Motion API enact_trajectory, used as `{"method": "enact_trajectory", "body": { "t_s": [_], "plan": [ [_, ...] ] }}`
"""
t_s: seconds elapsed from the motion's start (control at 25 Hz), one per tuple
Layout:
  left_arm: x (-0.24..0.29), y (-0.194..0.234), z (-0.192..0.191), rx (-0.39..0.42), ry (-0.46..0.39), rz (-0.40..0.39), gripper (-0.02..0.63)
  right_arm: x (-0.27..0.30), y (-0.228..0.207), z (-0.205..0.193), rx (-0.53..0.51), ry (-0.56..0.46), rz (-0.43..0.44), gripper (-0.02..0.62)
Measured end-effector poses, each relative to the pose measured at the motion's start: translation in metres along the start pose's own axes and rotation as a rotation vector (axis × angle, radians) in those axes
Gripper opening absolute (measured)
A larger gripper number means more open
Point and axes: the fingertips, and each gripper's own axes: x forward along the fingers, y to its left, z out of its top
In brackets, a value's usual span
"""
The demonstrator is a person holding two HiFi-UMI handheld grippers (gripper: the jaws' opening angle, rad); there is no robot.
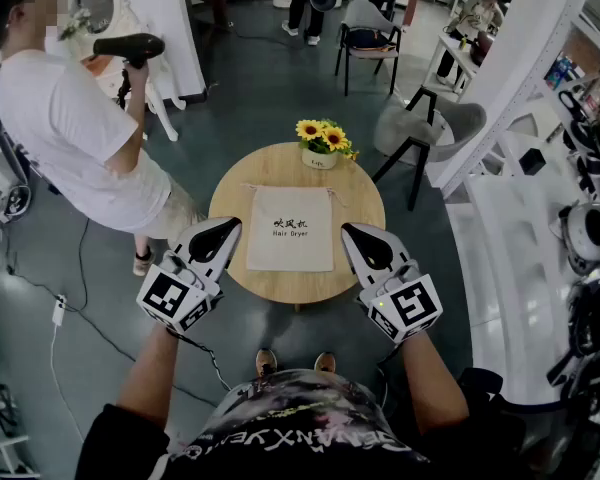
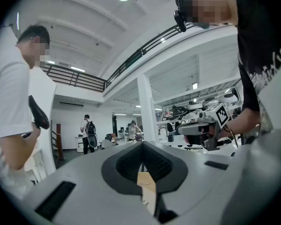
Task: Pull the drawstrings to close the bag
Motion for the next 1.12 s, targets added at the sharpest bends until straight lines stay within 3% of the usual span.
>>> {"method": "enact_trajectory", "body": {
  "t_s": [1.12],
  "plan": [
    [0.0029, -0.0002, -0.0084, 0.004, 0.010, 0.004, 0.014, 0.0011, -0.0042, -0.0058, 0.030, -0.011, -0.004, 0.002]
  ]
}}
